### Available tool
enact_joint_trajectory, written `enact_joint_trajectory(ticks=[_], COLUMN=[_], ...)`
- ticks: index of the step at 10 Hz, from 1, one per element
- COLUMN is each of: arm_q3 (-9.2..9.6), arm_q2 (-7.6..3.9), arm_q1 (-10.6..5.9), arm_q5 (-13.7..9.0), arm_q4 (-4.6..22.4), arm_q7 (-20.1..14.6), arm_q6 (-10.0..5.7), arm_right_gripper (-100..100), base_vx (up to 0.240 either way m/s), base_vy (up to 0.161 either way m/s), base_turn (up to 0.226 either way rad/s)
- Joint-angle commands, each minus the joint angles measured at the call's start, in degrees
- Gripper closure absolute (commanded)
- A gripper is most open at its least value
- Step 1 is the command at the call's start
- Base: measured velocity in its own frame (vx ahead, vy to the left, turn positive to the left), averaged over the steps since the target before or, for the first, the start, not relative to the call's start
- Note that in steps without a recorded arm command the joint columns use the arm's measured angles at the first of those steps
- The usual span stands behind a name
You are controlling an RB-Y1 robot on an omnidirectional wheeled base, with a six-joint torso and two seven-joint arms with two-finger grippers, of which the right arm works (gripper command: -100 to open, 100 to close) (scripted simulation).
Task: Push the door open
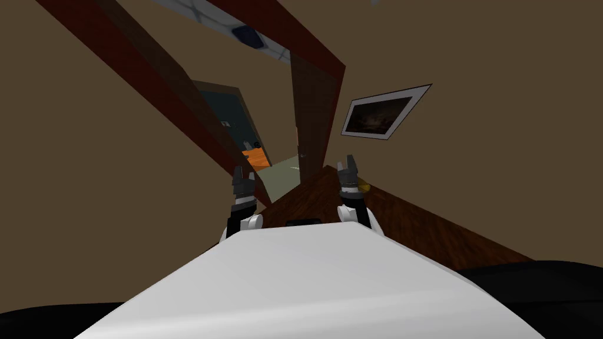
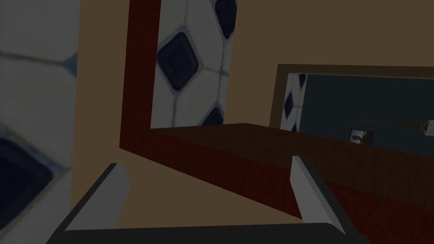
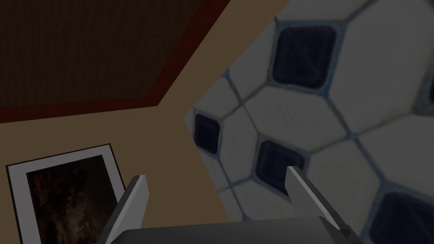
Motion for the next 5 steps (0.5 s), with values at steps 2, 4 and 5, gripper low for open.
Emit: enact_joint_trajectory(ticks=[2, 4, 5], arm_q3=[0.49, 0.92, 1.17], arm_q2=[-0.57, -1.00, -1.24], arm_q1=[-0.95, -1.80, -2.29], arm_q5=[0.25, 0.47, 0.60], arm_q4=[3.10, 5.85, 7.43], arm_q7=[-0.69, -1.29, -1.64], arm_q6=[-0.69, -1.30, -1.65], arm_right_gripper=[-100, -100, -100], base_vx=[0.129, 0.182, 0.186], base_vy=[-0.026, -0.048, -0.029], base_turn=[0.049, 0.044, 0.046])
